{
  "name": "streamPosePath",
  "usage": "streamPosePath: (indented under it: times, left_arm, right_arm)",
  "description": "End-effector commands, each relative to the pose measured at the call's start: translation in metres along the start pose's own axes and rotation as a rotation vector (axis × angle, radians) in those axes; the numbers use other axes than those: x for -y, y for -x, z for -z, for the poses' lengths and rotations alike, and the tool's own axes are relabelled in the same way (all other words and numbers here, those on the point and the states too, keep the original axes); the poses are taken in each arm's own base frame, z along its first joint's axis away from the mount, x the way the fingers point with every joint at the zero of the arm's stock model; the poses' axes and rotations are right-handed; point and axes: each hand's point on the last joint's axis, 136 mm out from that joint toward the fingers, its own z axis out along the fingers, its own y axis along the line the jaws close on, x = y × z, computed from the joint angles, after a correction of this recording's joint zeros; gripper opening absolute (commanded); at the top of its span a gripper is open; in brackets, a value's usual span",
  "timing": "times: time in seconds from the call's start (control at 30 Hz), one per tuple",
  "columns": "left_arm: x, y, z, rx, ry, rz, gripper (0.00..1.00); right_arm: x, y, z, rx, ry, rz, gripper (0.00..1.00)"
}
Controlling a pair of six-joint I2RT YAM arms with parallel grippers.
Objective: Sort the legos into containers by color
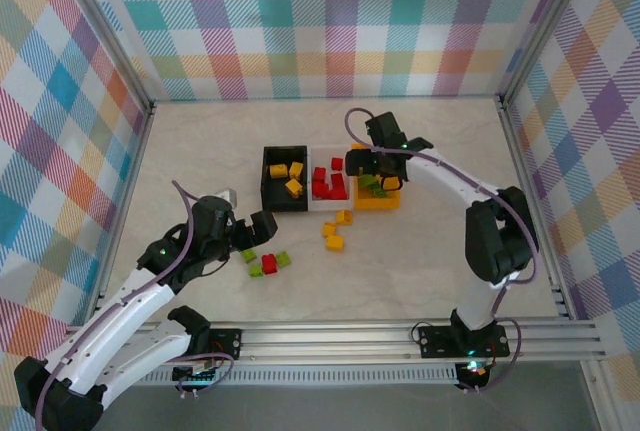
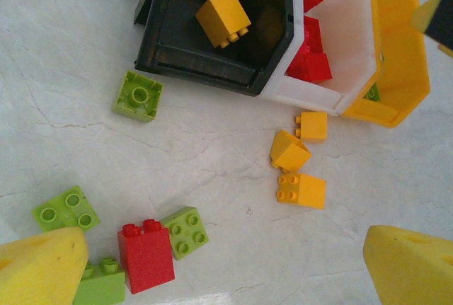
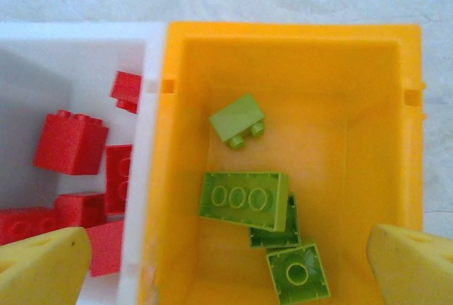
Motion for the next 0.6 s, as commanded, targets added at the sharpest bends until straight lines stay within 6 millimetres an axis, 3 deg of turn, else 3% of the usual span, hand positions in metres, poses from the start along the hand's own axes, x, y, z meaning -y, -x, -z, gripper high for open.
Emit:
streamPosePath:
  times: [0.0, 0.1, 0.27, 0.4, 0.57]
  left_arm:
    - [-0.002, -0.005, 0.000, -0.037, 0.009, 0.007, 1.00]
    - [-0.004, -0.010, -0.005, -0.062, 0.014, -0.002, 1.00]
    - [-0.010, -0.013, -0.005, -0.063, 0.029, -0.003, 1.00]
    - [-0.012, -0.014, -0.005, -0.053, 0.028, 0.006, 1.00]
    - [-0.014, -0.016, -0.007, -0.056, 0.035, 0.006, 1.00]
  right_arm:
    - [-0.012, 0.004, 0.030, 0.046, 0.089, 0.003, 1.00]
    - [-0.030, -0.018, 0.044, 0.035, 0.155, 0.051, 1.00]
    - [-0.064, -0.085, 0.047, -0.052, 0.207, 0.128, 1.00]
    - [-0.089, -0.136, 0.036, -0.133, 0.229, 0.158, 0.96]
    - [-0.099, -0.165, 0.016, -0.185, 0.213, 0.147, 0.87]
